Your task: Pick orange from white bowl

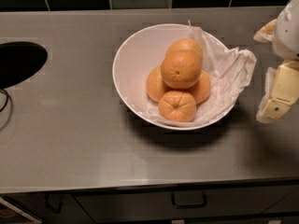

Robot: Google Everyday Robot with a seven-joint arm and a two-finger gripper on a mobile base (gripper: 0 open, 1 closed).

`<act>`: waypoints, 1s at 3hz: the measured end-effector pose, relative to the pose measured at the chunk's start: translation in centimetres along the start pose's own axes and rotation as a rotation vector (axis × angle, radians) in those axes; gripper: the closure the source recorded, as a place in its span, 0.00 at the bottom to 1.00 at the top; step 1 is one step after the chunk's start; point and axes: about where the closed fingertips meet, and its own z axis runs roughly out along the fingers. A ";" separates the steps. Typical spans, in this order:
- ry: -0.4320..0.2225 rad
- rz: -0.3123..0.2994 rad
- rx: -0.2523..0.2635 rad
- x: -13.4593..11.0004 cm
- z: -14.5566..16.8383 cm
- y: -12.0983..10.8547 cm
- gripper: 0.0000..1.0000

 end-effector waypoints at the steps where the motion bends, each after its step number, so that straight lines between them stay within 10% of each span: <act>1: 0.000 0.000 0.000 0.0 0.0 0.0 0.00; 3: -0.118 0.100 0.045 -1.6 1.0 -1.3 0.00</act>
Offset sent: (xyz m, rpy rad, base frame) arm 0.0183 0.0086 -0.0058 0.1032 -0.0286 -0.0609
